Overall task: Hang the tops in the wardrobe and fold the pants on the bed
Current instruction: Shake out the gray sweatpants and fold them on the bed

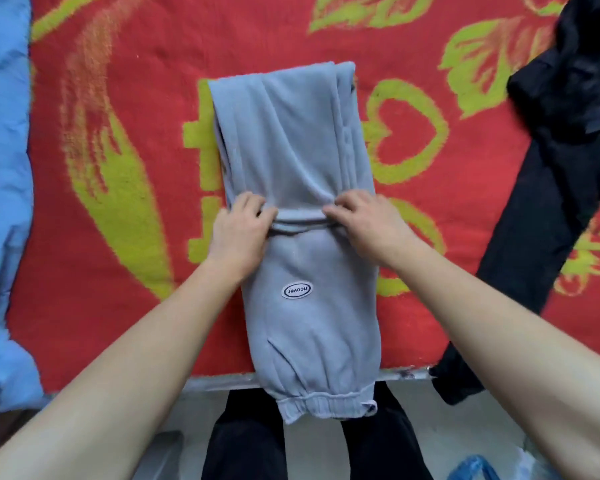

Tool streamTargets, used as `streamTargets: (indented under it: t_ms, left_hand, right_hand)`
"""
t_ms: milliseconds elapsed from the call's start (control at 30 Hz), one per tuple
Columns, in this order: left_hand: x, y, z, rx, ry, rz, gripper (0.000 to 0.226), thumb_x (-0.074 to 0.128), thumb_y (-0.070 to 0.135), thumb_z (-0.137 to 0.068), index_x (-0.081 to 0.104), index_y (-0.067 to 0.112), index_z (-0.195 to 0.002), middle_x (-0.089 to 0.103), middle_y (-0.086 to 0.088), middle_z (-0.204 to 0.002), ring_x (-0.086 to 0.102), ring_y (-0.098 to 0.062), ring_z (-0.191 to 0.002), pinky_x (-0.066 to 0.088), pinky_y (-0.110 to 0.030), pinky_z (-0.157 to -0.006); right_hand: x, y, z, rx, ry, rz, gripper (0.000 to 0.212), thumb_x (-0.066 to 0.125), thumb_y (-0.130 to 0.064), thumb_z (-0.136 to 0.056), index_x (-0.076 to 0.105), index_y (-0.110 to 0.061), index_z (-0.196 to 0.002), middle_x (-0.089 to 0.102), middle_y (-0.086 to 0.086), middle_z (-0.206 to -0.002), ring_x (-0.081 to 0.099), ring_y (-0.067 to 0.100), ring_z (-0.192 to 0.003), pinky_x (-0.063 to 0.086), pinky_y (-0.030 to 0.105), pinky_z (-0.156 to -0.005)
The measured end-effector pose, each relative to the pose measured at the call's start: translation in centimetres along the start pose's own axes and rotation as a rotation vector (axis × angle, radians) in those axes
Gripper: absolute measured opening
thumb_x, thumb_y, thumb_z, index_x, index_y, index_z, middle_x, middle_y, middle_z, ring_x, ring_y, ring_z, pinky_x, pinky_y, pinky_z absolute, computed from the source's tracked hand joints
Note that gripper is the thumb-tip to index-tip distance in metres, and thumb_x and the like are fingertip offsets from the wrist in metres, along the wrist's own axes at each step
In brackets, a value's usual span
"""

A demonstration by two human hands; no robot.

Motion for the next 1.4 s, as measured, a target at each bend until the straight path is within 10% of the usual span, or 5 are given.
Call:
streamTargets:
  t_ms: [433,833,1000,1167,1400]
  left_hand:
    - [-4.0,-10.1,-9.5,-0.871,0.442,0.831,0.041,0.045,0.04,-0.099,0.053,0.008,-0.123,0.058,-0.011,-0.125,0.052,-0.027,-0.119,0.032,-0.03,-0.093]
    - [-2.6,-10.9,-13.4,-0.864,0.315,0.84,0.051,0.042,0.047,-0.1,0.063,0.001,-0.11,0.066,-0.016,-0.117,0.059,-0.034,-0.111,0.041,-0.035,-0.087]
    - [-2.6,-11.2,-14.6,-0.867,0.188,1.144,0.065,0.061,0.06,-0.08,0.065,0.01,-0.12,0.068,-0.002,-0.118,0.064,-0.019,-0.108,0.051,-0.032,-0.096]
    - [-2.9,-11.3,-14.6,-0.742,0.292,1.284,0.052,0.075,0.032,-0.077,0.05,0.01,-0.117,0.064,-0.001,-0.113,0.064,-0.011,-0.101,0.054,-0.032,-0.092]
    - [-4.4,-13.8,-17.3,-0.79,0.391,1.185,0.067,0.056,0.052,-0.093,0.036,0.01,-0.141,0.046,-0.002,-0.138,0.048,-0.011,-0.12,0.035,-0.017,-0.103]
  right_hand:
    - [-5.9,7.2,-12.3,0.681,0.341,-0.576,0.037,0.048,-0.043,-0.098,0.056,-0.02,-0.126,0.056,0.006,-0.127,0.055,0.025,-0.118,0.041,0.034,-0.09]
    - [-1.9,11.9,-13.6,1.078,0.304,-0.745,0.047,0.034,-0.054,-0.102,0.058,-0.016,-0.113,0.064,0.008,-0.126,0.058,0.027,-0.119,0.041,0.034,-0.09]
    - [-2.4,12.4,-15.4,0.911,0.182,-0.829,0.059,0.042,-0.077,-0.086,0.047,-0.022,-0.067,0.052,0.001,-0.075,0.05,0.023,-0.08,0.036,0.03,-0.061]
    - [-2.8,12.4,-16.4,0.697,0.087,-0.922,0.056,0.05,-0.057,-0.097,0.067,-0.008,-0.116,0.067,0.004,-0.114,0.063,0.019,-0.104,0.051,0.029,-0.082]
    - [-5.2,13.0,-19.1,0.773,0.291,-0.797,0.051,0.032,-0.055,-0.104,0.044,-0.019,-0.07,0.049,-0.003,-0.078,0.045,0.018,-0.081,0.033,0.03,-0.07]
Point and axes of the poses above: each hand's wrist, its own z-axis away from the middle knuckle, its own x-axis out of the palm, y = z × x, the point moved 6 cm from there along -z, towards the middle knuckle
